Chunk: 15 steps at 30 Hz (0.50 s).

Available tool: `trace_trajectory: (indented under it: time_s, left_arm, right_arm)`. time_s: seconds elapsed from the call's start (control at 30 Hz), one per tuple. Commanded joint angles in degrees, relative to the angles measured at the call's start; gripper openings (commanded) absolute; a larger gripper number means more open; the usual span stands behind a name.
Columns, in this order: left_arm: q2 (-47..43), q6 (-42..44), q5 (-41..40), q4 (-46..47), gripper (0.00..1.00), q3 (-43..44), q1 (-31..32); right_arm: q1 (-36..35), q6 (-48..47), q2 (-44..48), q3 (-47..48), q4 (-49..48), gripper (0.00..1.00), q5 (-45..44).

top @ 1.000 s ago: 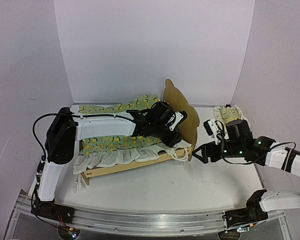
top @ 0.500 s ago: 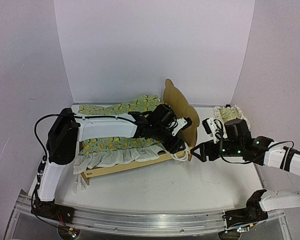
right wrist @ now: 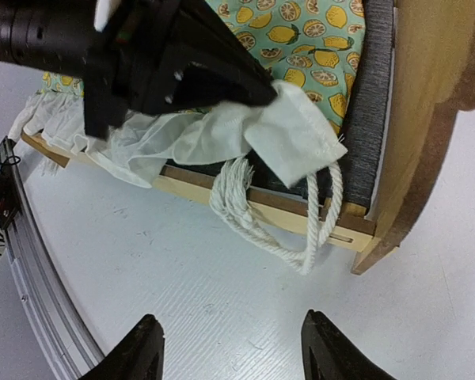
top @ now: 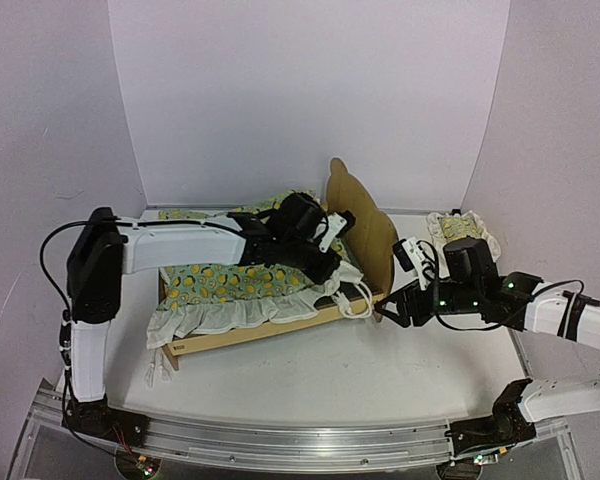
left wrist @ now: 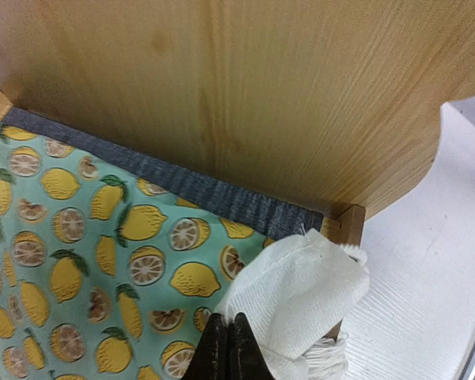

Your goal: Set up the pet bed

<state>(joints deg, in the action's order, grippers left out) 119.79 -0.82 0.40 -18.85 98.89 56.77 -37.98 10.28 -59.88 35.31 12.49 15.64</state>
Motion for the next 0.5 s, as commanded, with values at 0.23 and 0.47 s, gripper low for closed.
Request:
trace_trajectory:
  time_s: [0.23,0.47]
  left_arm:
    - [-19.94,-5.75,4.81,14.47,0.0,-11.87,-2.63]
    - [-21.87,-5.78,5.86,15.78,0.0,-11.99,-2.72]
  right_arm:
    - [-3.09,-0.28,-6.18,8.08,-11.87,0.4,-6.12]
    - [-3.42,-9.08,-13.14,11.31,-15.35,0.36,-1.94]
